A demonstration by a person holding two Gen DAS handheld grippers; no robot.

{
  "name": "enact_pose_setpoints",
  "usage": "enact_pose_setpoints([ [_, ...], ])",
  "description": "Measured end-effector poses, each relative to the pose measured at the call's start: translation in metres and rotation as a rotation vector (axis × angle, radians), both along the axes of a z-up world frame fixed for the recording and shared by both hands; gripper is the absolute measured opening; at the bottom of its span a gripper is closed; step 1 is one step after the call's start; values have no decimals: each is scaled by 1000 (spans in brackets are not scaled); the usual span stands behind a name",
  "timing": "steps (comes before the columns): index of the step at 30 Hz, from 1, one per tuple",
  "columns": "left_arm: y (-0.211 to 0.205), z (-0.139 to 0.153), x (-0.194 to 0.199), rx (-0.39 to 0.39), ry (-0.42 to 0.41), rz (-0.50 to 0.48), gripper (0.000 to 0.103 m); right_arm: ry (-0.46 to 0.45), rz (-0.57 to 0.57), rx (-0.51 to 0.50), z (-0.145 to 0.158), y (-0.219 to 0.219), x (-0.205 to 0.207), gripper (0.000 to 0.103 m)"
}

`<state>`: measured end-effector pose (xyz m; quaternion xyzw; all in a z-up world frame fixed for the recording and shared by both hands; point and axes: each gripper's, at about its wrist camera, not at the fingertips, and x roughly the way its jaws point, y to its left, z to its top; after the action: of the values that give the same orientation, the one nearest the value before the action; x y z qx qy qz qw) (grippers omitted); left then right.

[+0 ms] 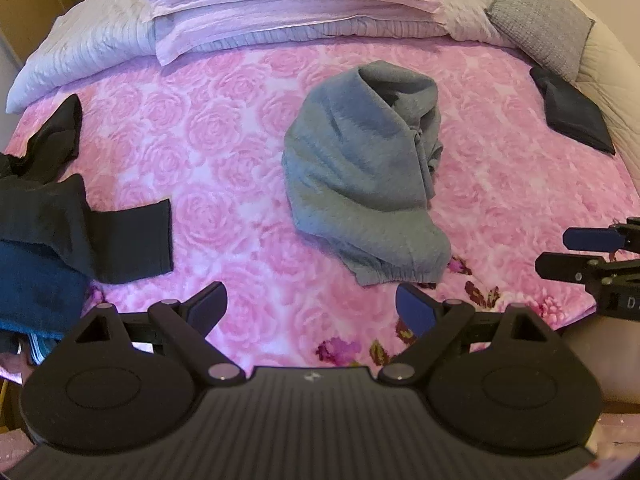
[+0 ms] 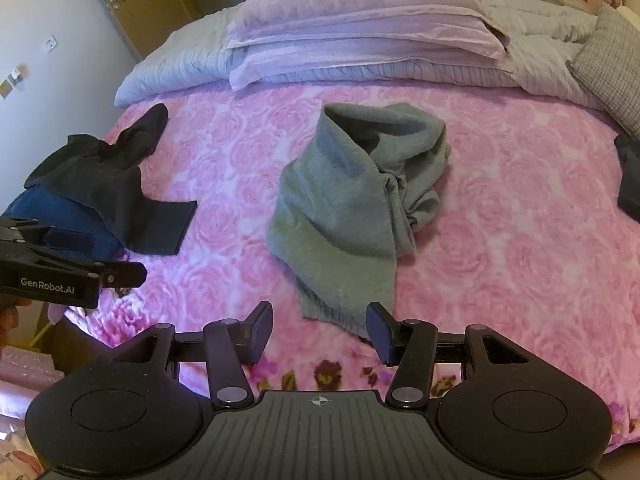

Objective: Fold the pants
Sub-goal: 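Move both grippers over the grey sweatpants lying on the bed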

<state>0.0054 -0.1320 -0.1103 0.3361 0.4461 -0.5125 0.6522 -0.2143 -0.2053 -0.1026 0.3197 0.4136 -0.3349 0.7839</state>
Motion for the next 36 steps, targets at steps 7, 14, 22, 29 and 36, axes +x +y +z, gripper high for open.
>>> enact_pose_setpoints([
  [7, -7, 0, 16, 1, 11, -62, 89, 4, -49, -29, 8, 2, 17, 49],
  [14, -9, -18, 43, 25, 20, -89, 89, 40, -65, -53, -5, 9, 44, 49],
  [22, 3, -60, 80, 81, 40, -56, 89, 100, -53, -21, -55, 23, 62, 49],
  [29, 8, -107, 116, 124, 30, 17, 89, 167, 38, -46, -127, 25, 87, 49],
  [36, 5, -160, 144, 122, 23, 75, 88, 247, 124, -131, -199, 25, 113, 47],
])
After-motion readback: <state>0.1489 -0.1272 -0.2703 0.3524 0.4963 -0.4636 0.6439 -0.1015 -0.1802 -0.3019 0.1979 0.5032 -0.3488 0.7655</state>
